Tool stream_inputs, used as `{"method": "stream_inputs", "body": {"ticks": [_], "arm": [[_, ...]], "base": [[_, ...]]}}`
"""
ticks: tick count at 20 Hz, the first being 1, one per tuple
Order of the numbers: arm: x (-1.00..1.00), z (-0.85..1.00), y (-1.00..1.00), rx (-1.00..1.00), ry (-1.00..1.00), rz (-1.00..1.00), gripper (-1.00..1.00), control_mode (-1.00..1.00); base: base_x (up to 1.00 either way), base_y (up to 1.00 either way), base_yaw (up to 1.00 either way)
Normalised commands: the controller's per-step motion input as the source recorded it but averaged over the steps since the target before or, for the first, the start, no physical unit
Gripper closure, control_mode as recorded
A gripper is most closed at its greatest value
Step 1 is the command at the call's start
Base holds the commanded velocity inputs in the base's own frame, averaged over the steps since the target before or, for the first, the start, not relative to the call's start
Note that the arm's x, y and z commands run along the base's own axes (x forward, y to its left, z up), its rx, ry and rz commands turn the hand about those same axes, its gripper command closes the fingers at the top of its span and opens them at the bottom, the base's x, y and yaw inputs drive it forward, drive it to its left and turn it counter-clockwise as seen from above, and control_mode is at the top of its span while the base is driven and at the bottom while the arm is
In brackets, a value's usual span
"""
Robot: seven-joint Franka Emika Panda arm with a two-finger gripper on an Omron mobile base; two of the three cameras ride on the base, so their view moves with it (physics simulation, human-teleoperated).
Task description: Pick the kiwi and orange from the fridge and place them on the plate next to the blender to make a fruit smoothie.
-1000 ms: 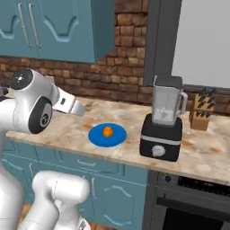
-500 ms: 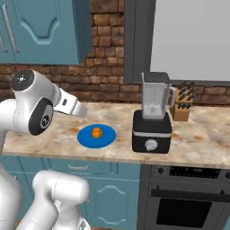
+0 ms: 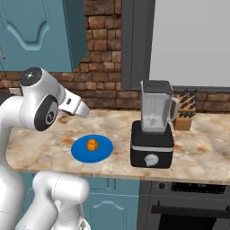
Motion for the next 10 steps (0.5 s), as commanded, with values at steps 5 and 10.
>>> {"method": "stream_inputs", "body": {"ticks": [5, 10], "arm": [[0.45, -0.53, 0.0, 0.03, 0.76, 0.0, 1.0, -1.0], [0.34, -0.93, -0.05, 0.0, 0.57, 0.01, 1.0, -1.0]], "base": [[0.0, 0.0, 0.0], [0.0, 0.0, 0.0]]}}
